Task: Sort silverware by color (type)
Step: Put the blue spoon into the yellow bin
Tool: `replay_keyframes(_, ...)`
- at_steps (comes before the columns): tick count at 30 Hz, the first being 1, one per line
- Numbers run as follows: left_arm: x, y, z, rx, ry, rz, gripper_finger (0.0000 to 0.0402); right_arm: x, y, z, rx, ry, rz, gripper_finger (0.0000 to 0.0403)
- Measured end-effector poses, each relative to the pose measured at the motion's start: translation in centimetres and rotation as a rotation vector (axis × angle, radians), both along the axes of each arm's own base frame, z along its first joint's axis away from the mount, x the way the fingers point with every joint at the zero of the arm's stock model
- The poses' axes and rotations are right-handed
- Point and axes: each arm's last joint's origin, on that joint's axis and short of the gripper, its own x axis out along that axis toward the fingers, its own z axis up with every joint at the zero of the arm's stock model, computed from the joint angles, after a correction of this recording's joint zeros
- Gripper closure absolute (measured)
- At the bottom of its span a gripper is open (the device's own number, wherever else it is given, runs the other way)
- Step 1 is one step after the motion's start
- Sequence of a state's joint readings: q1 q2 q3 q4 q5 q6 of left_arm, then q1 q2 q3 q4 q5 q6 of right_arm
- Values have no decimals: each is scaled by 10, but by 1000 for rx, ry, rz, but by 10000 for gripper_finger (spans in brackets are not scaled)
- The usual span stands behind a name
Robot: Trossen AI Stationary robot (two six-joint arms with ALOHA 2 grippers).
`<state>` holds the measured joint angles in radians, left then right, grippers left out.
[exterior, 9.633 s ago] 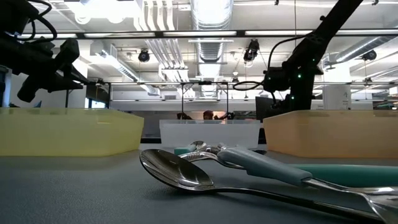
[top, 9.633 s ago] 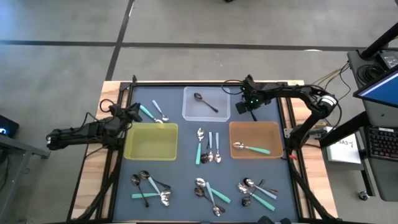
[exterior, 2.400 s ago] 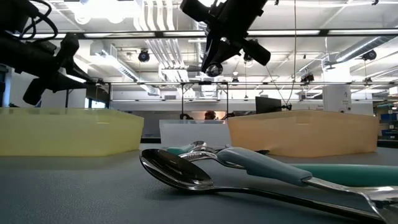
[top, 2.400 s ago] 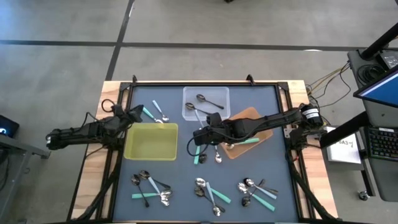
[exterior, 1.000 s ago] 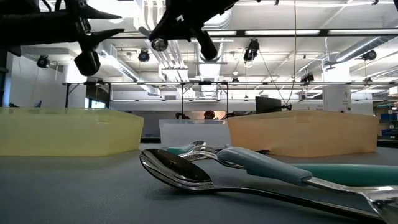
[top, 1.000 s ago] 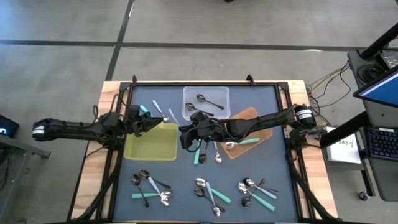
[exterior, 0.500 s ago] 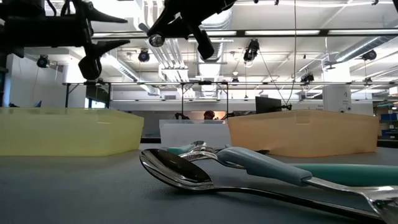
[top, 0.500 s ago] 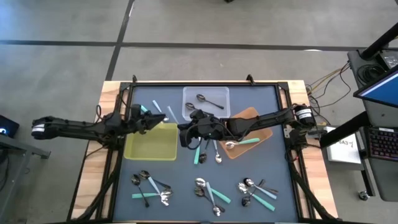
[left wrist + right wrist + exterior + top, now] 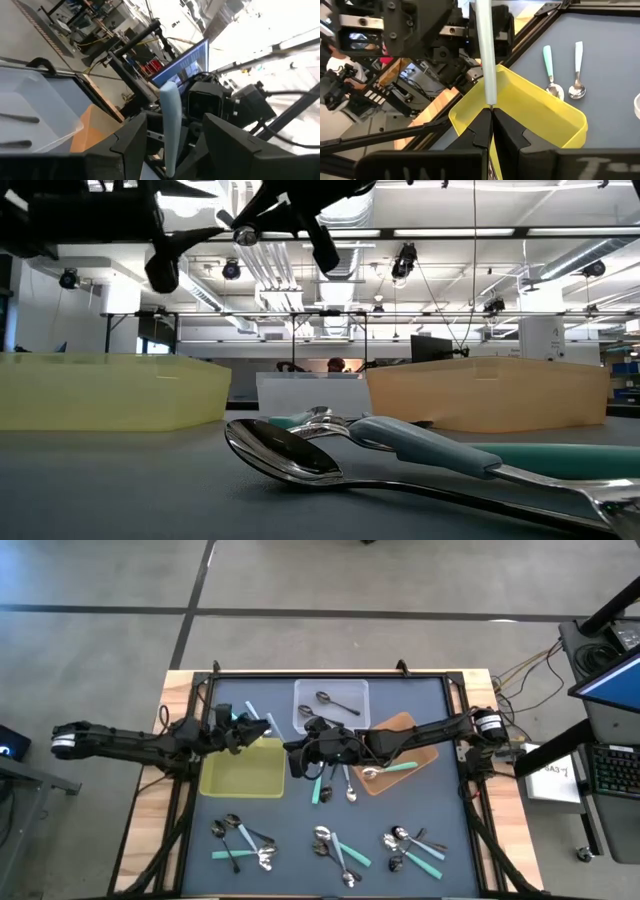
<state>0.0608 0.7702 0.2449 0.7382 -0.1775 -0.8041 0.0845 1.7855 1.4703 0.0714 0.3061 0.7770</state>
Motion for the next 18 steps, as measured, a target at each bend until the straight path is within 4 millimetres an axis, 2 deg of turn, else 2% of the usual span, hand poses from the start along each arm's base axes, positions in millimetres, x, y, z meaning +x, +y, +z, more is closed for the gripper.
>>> replay_keyframes(3, 8, 0, 8, 50, 11, 5, 229, 0, 0, 0, -5, 2, 2, 394)
replay_keyframes(6, 12, 0, 13, 68, 14, -1, 250, 0, 0, 0, -12, 2, 3, 394)
replay_keyframes(13, 11, -1, 21, 142, -1, -24, 378, 1, 0, 2, -29, -20, 10, 393)
replay_keyframes(18, 12, -1, 21, 144, 0, -26, 377, 1, 0, 2, -38, -16, 20, 393)
